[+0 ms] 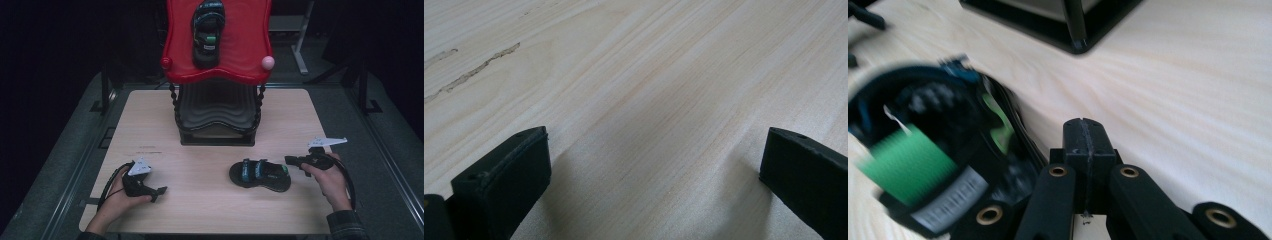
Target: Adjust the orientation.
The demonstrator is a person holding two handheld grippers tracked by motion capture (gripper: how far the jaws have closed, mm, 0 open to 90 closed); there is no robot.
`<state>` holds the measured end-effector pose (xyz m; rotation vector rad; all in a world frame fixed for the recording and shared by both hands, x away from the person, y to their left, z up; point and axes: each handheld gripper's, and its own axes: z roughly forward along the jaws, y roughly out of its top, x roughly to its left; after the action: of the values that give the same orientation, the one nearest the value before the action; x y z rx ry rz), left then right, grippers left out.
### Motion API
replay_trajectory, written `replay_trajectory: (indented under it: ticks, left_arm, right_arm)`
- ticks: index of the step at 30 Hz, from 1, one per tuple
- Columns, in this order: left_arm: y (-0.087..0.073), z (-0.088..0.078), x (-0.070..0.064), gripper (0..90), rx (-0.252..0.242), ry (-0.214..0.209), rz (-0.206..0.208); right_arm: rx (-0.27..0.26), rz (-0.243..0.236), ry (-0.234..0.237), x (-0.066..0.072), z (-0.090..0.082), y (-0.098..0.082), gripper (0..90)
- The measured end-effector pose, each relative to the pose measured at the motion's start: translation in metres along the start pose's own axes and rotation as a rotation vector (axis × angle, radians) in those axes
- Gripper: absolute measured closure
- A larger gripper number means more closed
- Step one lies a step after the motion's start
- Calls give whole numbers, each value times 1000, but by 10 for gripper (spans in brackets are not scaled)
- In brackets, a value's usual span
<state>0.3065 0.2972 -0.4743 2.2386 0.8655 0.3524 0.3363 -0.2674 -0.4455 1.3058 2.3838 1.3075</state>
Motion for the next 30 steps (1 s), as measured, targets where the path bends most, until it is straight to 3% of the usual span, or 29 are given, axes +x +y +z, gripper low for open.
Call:
replay_trajectory:
  ticks: [7,14,21,30]
  left_arm:
    - [0,0,0,0,-1,0,0]
    - [0,0,0,0,0,0,0]
    - [0,0,0,0,-2,1,0]
    - [0,0,0,0,-2,1,0]
  right_arm:
    - [75,12,29,-4,13,-12,900]
    - [100,3,27,-1,12,-16,900]
    - [133,-33,31,11,7,-25,900]
    - [185,-87,80,37,2,-42,900]
